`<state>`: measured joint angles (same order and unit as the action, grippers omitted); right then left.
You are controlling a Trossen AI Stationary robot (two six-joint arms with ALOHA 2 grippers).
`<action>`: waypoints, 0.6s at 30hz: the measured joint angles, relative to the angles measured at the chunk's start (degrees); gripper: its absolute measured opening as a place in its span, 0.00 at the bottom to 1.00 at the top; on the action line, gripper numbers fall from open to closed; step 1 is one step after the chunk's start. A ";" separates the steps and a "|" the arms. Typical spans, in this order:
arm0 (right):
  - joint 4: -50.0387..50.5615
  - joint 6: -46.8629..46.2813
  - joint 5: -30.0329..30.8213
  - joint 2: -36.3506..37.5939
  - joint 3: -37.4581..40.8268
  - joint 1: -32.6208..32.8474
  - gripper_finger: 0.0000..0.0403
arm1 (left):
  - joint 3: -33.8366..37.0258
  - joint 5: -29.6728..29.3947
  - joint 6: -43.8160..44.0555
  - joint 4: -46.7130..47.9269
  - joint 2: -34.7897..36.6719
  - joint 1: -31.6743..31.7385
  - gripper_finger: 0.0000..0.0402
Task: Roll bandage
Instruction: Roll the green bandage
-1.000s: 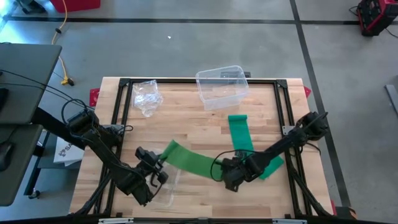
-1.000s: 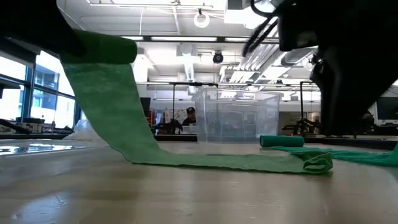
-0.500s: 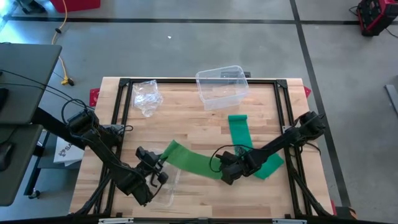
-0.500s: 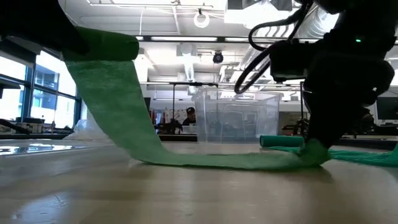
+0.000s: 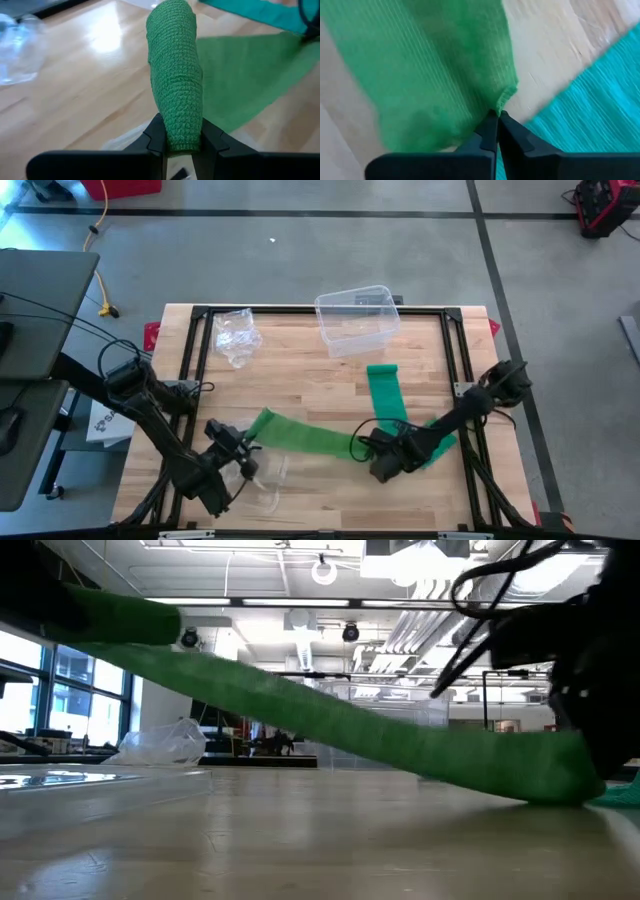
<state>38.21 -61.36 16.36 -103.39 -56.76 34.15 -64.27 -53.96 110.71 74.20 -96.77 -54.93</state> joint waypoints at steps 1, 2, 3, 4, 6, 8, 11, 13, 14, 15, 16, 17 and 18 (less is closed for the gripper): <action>0.09 -1.19 0.84 0.09 0.44 0.80 0.00 | 0.00 0.09 2.15 2.06 -0.01 -0.62 0.12; 0.11 -2.20 1.60 0.10 0.79 1.48 0.00 | 0.00 0.12 4.21 3.82 -0.01 -1.15 0.12; 0.00 -2.81 1.98 0.11 0.88 1.91 0.00 | 0.00 0.13 5.82 5.12 -0.01 -1.56 0.12; -0.01 -2.83 2.11 0.11 0.84 2.20 0.00 | 0.00 0.09 7.13 6.06 -0.01 -1.96 0.12; -0.06 -2.14 2.63 0.03 0.35 2.36 0.00 | 0.00 -1.21 8.53 7.07 -0.01 -2.55 0.12; 0.12 -0.16 4.26 -0.14 -0.45 2.41 0.00 | 0.00 -4.44 8.66 6.34 -0.01 -2.68 0.12; -1.02 4.90 8.89 -0.21 -1.95 1.36 0.00 | 0.00 -9.80 7.98 3.56 -0.01 -2.63 0.12; -3.11 10.50 11.58 -0.19 -2.12 -0.54 0.00 | 0.00 -12.19 6.02 0.45 -0.01 -2.12 0.12; -3.88 14.10 12.24 -0.20 -2.09 -1.77 0.00 | 0.00 -12.88 4.78 -1.21 -0.01 -1.83 0.12; -4.87 18.06 12.57 -0.20 -2.09 -3.17 0.00 | 0.00 -13.24 3.25 -3.12 -0.01 -1.52 0.12; -5.95 22.09 12.47 -0.20 -2.09 -4.82 0.00 | 0.00 -13.37 1.69 -4.74 -0.01 -1.13 0.12; -6.79 25.86 11.85 -0.20 -2.11 -6.56 0.00 | 0.00 -13.37 0.64 -6.17 -0.01 -0.76 0.12; -7.48 29.74 10.85 -0.20 -2.11 -8.50 0.00 | 0.00 -13.33 -0.31 -7.51 -0.01 -0.40 0.12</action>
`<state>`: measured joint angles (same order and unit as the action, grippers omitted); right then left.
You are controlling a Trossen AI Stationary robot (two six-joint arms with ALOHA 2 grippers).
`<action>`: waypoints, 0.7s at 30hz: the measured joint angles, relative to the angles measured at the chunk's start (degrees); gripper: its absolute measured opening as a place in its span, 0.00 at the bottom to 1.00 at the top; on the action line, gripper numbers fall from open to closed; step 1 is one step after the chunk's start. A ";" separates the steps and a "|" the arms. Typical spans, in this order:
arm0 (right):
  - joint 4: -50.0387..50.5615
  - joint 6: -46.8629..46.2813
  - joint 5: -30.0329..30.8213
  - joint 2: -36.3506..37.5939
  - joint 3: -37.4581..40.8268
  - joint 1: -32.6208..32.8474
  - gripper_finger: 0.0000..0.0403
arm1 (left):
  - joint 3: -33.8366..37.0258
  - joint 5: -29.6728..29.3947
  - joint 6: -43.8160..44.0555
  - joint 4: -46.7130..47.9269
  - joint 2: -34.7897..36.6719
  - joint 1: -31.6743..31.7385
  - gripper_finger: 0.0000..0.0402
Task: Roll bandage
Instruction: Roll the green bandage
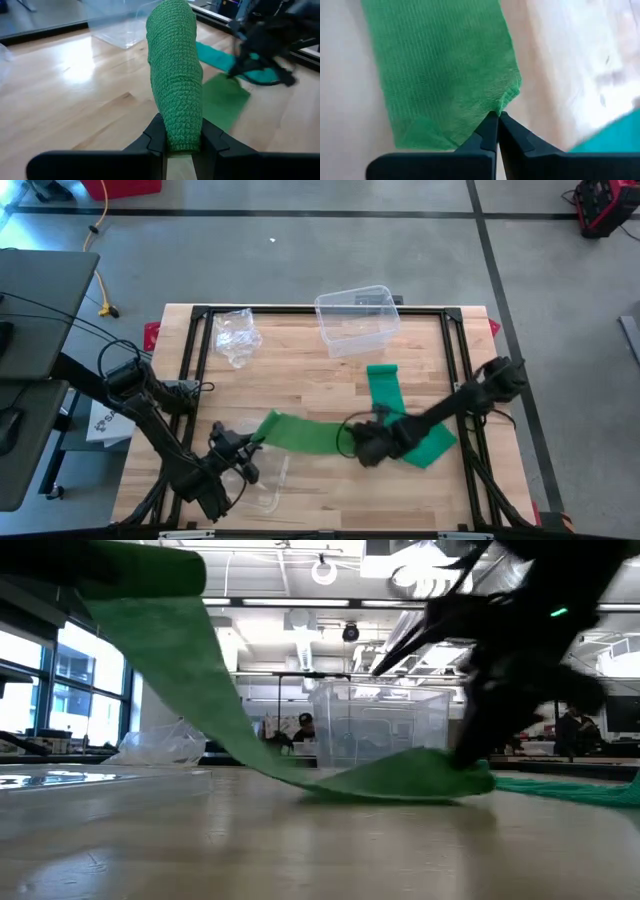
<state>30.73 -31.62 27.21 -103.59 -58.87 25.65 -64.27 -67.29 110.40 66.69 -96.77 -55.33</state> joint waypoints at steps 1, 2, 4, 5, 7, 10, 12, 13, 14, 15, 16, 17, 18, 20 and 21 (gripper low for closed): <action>-0.61 3.85 -0.94 0.00 0.00 -1.98 0.00 | 0.00 0.06 -0.74 -1.18 0.00 0.32 0.12; -1.51 7.58 -1.87 0.00 0.00 -3.94 0.00 | 0.00 0.09 -1.36 -2.22 0.00 0.60 0.12; -2.58 14.10 -2.45 0.00 0.00 -7.53 0.01 | 0.00 0.11 -2.61 -3.86 0.00 1.06 0.12; -2.45 16.06 -2.41 0.00 -0.01 -9.13 0.02 | 0.00 0.09 -3.00 -4.43 0.00 1.25 0.12; 0.35 18.93 -2.20 0.00 -0.79 -12.14 0.06 | 0.00 0.07 -3.00 -4.63 0.00 1.63 0.12; 7.76 15.49 0.37 0.00 -3.48 -15.72 0.18 | 0.00 0.09 -3.04 -5.38 0.00 2.09 0.12; 15.43 7.33 1.65 0.00 -6.47 -17.69 0.27 | 0.00 0.11 -3.09 -5.66 0.00 2.11 0.12; 18.70 4.25 1.24 0.00 -7.97 -18.53 0.31 | 0.00 0.11 -3.06 -5.69 0.00 2.12 0.12; 21.21 2.60 0.31 0.07 -9.27 -19.15 0.35 | 0.00 0.11 -2.88 -5.70 0.00 2.12 0.12; 22.74 2.04 -0.60 0.09 -10.27 -19.35 0.38 | 0.00 0.04 -2.63 -5.77 0.00 2.12 0.12; 23.83 2.27 -1.06 0.13 -11.23 -18.98 0.41 | 0.00 -0.17 -2.65 -6.06 0.00 2.10 0.12; 24.09 2.31 -1.31 0.17 -12.11 -18.30 0.44 | 0.00 -0.50 -2.72 -6.71 0.00 2.10 0.12; 23.91 2.18 -1.03 0.40 -12.92 -17.29 0.45 | 0.00 -0.94 -3.07 -7.37 0.00 2.08 0.12; 23.34 2.35 0.83 0.98 -14.09 -14.62 0.46 | 0.01 -1.65 -4.08 -8.62 0.00 2.08 0.12; 23.22 3.07 2.48 1.28 -14.47 -13.09 0.46 | 0.00 -1.94 -4.88 -9.57 -0.03 2.08 0.12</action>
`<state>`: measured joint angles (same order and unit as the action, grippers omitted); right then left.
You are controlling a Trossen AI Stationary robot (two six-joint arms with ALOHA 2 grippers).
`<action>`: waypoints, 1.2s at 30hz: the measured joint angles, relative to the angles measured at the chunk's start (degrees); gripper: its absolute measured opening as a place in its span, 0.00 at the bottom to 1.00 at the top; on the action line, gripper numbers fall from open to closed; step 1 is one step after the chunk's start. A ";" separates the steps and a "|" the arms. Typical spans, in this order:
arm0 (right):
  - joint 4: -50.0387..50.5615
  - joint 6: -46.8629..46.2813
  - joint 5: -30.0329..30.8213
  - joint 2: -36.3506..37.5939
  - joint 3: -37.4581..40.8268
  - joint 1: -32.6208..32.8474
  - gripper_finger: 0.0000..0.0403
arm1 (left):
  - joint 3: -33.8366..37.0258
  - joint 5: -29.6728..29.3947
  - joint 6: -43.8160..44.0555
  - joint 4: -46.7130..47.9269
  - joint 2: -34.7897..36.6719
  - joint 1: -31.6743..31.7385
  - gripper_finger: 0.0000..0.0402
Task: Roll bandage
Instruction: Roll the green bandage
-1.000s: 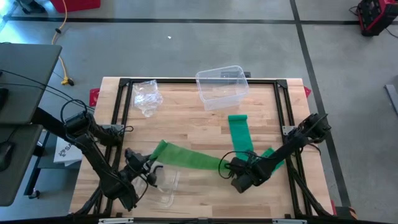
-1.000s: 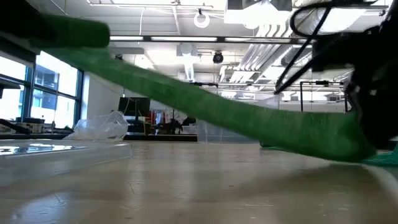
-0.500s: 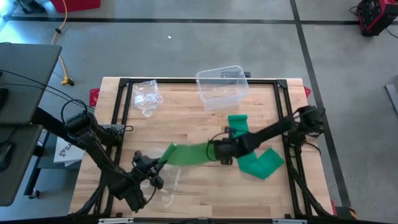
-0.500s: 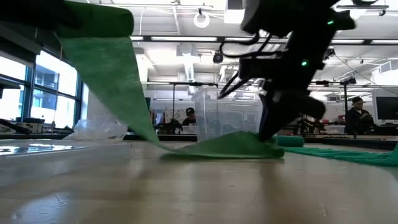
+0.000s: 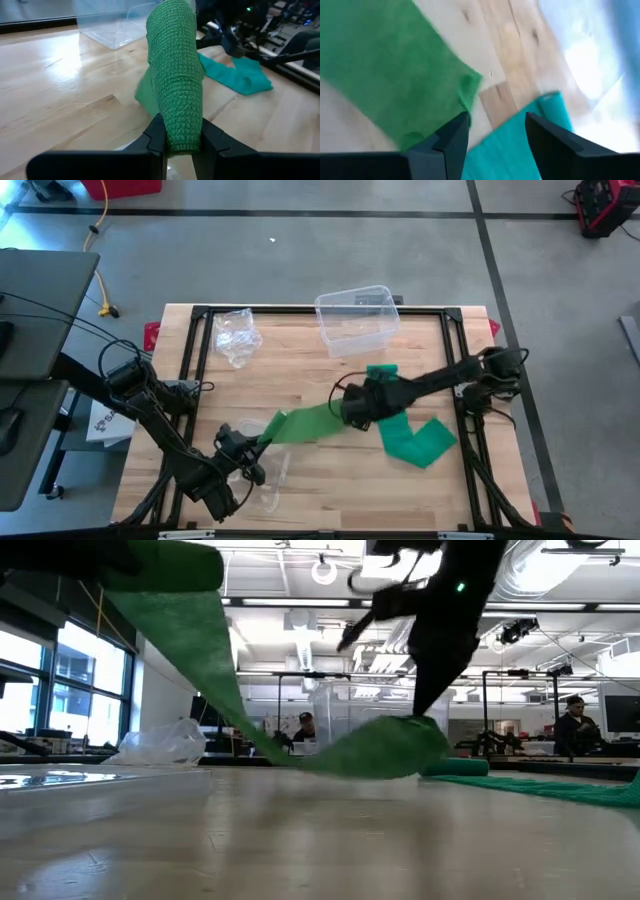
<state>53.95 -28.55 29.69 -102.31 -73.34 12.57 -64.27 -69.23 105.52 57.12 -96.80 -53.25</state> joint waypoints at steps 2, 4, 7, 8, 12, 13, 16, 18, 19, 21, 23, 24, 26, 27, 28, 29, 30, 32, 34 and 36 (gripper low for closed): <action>0.09 1.20 3.64 0.36 -0.15 3.26 0.46 | 0.00 -1.12 -1.45 -1.60 -0.13 0.00 0.12; -0.50 1.00 5.26 0.64 -0.02 6.06 0.46 | 0.02 -2.84 -1.89 -2.67 -0.23 0.10 0.12; -5.01 0.45 4.68 0.75 0.04 10.56 0.46 | 0.01 -6.79 -1.77 -5.55 -1.18 0.44 0.12; -7.43 1.01 4.76 0.75 0.09 12.19 0.46 | 0.00 -7.83 -1.38 -6.95 -1.58 0.70 0.12; -16.89 2.71 10.67 0.74 0.10 20.05 0.46 | 0.01 -7.57 -0.67 -13.09 -3.50 2.59 0.12; -19.46 3.03 12.94 0.73 0.11 21.80 0.46 | 0.02 -7.38 -1.35 -14.81 -4.10 3.10 0.12; -26.74 4.65 18.72 0.73 0.11 25.51 0.46 | 0.02 -7.13 -4.58 -20.50 -5.96 4.22 0.13; -31.51 7.68 19.32 0.73 0.11 26.39 0.46 | 0.02 -6.24 -8.93 -24.85 -6.99 4.86 0.15; -33.63 10.08 18.71 0.83 0.11 26.40 0.46 | 0.02 -5.62 -11.95 -26.92 -7.30 5.05 0.15; -36.65 15.48 15.07 1.36 0.11 25.29 0.46 | 0.02 -3.52 -19.67 -31.32 -7.61 5.34 0.16; -38.92 19.92 10.27 2.41 0.11 23.56 0.46 | 0.02 0.57 -29.37 -34.57 -7.59 5.38 0.16; -40.21 21.52 7.76 3.25 0.11 22.66 0.46 | 0.02 3.87 -34.18 -35.52 -7.36 5.36 0.16; -42.43 23.49 2.29 4.85 0.11 21.19 0.46 | 0.04 9.53 -42.06 -37.40 -6.68 4.90 0.16; -43.42 24.19 -1.23 5.56 0.11 20.56 0.46 | 0.04 10.78 -45.46 -38.56 -6.34 4.47 0.16; -44.04 24.36 -4.30 5.91 0.11 20.23 0.46 | 0.01 11.41 -48.94 -39.81 -6.14 3.97 0.16; -44.35 24.32 -6.92 6.09 0.11 20.08 0.46 | 0.00 11.41 -52.49 -41.02 -6.09 3.39 0.16; -44.51 24.22 -8.43 6.09 0.11 20.20 0.46 | 0.02 11.27 -56.27 -41.78 -6.09 2.84 0.16; -45.33 23.75 -8.44 5.92 0.13 21.27 0.46 | 0.02 10.68 -63.66 -43.78 -6.09 1.90 0.16; -47.53 23.55 -5.95 5.15 0.11 23.02 0.46 | 0.02 10.40 -70.68 -45.85 -6.04 1.03 0.16; -50.08 24.19 -3.73 3.86 0.11 24.71 0.46 | 0.02 10.43 -77.41 -47.66 -6.03 0.46 0.16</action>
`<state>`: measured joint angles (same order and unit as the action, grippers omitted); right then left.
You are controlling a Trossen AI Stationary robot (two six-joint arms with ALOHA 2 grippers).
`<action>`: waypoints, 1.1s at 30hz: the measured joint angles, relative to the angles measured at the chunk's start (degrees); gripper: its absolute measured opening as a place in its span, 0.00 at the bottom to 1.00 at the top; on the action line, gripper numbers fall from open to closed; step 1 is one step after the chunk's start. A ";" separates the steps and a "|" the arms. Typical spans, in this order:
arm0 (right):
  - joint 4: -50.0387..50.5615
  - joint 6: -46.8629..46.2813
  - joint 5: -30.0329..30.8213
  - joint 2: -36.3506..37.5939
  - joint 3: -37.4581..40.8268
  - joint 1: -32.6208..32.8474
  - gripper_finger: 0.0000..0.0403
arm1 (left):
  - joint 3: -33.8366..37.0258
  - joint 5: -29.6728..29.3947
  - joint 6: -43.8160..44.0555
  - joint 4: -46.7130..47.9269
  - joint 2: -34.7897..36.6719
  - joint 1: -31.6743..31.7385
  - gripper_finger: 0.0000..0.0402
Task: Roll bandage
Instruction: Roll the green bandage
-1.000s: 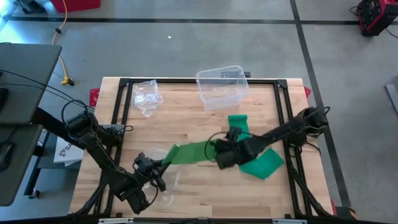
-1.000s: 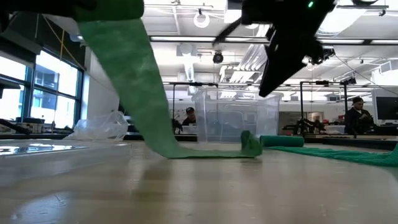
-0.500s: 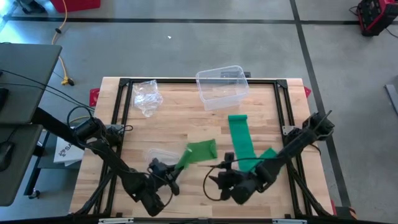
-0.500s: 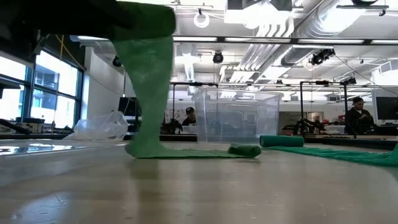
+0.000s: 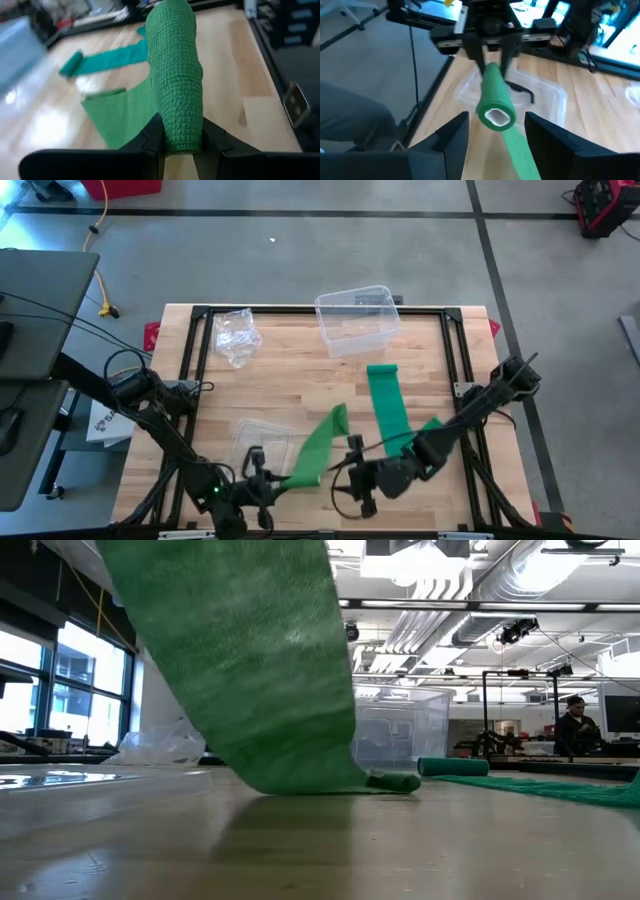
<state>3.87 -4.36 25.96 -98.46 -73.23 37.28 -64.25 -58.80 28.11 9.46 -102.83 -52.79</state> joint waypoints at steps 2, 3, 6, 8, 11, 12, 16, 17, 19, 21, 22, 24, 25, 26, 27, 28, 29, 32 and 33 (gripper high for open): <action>-2.95 0.35 1.27 -1.23 0.02 1.53 0.46 | 0.00 -0.05 -6.44 -1.95 0.00 -0.26 0.16; -4.49 0.35 2.16 -1.64 0.02 2.22 0.46 | 0.00 0.08 -8.84 -2.78 0.00 -0.31 0.16; -5.76 0.32 5.54 -3.18 0.00 3.55 0.46 | 0.00 1.78 -12.72 -4.54 0.00 -0.15 0.16; -5.14 0.16 9.29 -4.25 0.04 3.76 0.46 | 0.00 2.88 -15.50 -6.62 0.00 0.00 0.16; -5.78 2.03 11.18 -4.50 0.04 3.58 0.46 | 0.00 4.73 -16.74 -8.19 0.00 0.54 0.16; -5.87 3.31 11.31 -4.58 0.00 3.44 0.46 | 0.00 5.39 -16.78 -8.58 0.00 0.74 0.16; -5.76 8.13 10.86 -5.36 0.02 3.14 0.46 | 0.00 7.48 -17.33 -9.33 0.00 1.56 0.16; -6.12 10.13 10.47 -5.37 0.02 3.14 0.46 | 0.00 7.90 -17.30 -9.38 -0.01 1.84 0.16; -6.37 13.79 10.40 -5.38 0.02 3.17 0.46 | 0.00 8.63 -17.33 -9.50 0.00 2.25 0.16; -6.24 16.49 10.42 -5.48 0.02 3.30 0.46 | 0.00 9.21 -17.41 -9.29 -0.02 2.67 0.16; -6.24 17.85 10.42 -5.48 0.02 3.38 0.46 | 0.00 9.50 -17.41 -9.26 0.00 2.83 0.16; -6.29 20.64 10.38 -5.48 0.02 3.66 0.46 | 0.00 10.68 -17.39 -9.43 0.00 3.19 0.16; -6.25 22.09 10.34 -5.48 0.02 3.67 0.46 | 0.00 11.37 -17.33 -9.42 0.00 3.37 0.16; -6.22 22.89 10.20 -5.48 0.02 3.76 0.46 | 0.00 11.96 -17.33 -9.42 0.00 3.49 0.16; -6.24 23.52 9.83 -5.48 0.02 3.80 0.46 | 0.00 12.25 -17.29 -9.37 -0.02 3.59 0.16; -6.27 23.87 9.37 -5.48 0.02 3.80 0.46 | 0.00 12.45 -17.28 -9.38 0.00 3.62 0.16; -6.31 24.36 8.87 -5.46 0.02 3.80 0.46 | 0.00 12.62 -17.28 -9.41 -0.01 3.62 0.16; -6.27 26.87 8.56 -5.46 0.02 4.29 0.46 | 0.00 12.84 -17.26 -9.35 -0.01 3.62 0.16; -6.27 27.41 9.25 -5.46 0.02 4.50 0.46 | 0.00 12.84 -17.27 -9.39 -0.01 3.62 0.16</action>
<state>-2.39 23.05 35.21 -103.92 -73.21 41.78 -64.25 -45.95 10.84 0.07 -102.83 -49.17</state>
